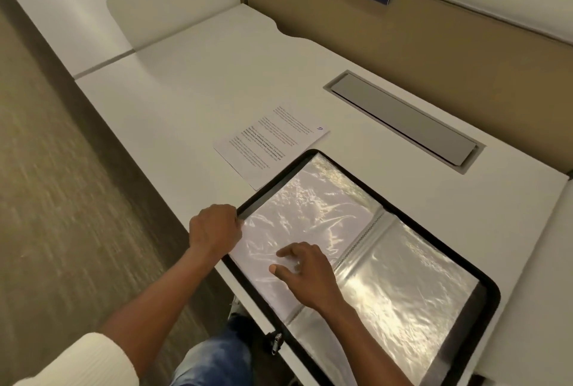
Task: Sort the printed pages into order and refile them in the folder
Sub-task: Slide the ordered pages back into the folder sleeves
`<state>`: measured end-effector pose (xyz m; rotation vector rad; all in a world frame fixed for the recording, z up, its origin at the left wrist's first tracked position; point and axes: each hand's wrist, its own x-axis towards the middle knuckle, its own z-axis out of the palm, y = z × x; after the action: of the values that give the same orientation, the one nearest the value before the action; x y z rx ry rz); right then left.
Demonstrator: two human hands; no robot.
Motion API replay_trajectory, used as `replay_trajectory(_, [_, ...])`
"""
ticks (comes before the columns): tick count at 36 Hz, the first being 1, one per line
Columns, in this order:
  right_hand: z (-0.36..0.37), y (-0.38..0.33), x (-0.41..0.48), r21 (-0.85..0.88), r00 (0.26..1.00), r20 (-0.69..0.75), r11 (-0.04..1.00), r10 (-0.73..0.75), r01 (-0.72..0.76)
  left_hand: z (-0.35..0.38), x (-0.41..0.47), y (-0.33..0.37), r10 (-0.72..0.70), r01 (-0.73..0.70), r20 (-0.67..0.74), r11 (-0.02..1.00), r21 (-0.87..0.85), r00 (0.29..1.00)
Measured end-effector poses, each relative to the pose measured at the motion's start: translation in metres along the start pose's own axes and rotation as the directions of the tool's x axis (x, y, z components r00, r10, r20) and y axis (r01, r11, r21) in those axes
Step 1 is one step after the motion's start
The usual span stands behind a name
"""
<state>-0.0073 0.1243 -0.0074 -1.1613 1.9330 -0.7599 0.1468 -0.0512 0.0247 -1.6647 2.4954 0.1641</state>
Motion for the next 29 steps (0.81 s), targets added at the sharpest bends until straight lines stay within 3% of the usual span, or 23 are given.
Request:
replay_trajectory(7, [0.001, -0.030, 0.047, 0.160, 0.989, -0.094, 0.982, 0.117, -0.101, -0.020, 0.079, -0.019, -0.051, 0.050, -0.003, 0.990, -0.130, 0.999])
replay_trajectory(15, [-0.003, -0.081, 0.140, 0.211, 0.925, -0.296, 0.961, 0.236, -0.178, -0.036, 0.208, -0.053, 0.008, -0.006, 0.008, 0.954, -0.301, 1.000])
replay_trajectory(19, [0.002, -0.096, 0.188, 0.013, 0.896, -0.402, 0.980, 0.187, -0.199, -0.041, 0.259, -0.053, 0.044, -0.024, 0.058, 0.952, -0.304, 0.997])
replay_trajectory(24, [0.022, -0.108, 0.224, -0.303, 0.939, -0.306, 0.919, 0.155, -0.251, -0.040, 0.297, -0.042, 0.041, 0.028, 0.157, 0.912, -0.409, 0.987])
replay_trajectory(29, [0.042, -0.111, 0.231, -0.365, 0.943, -0.270, 0.885, 0.195, -0.288, -0.043, 0.313, -0.020, 0.029, 0.115, 0.284, 0.870, -0.479, 0.958])
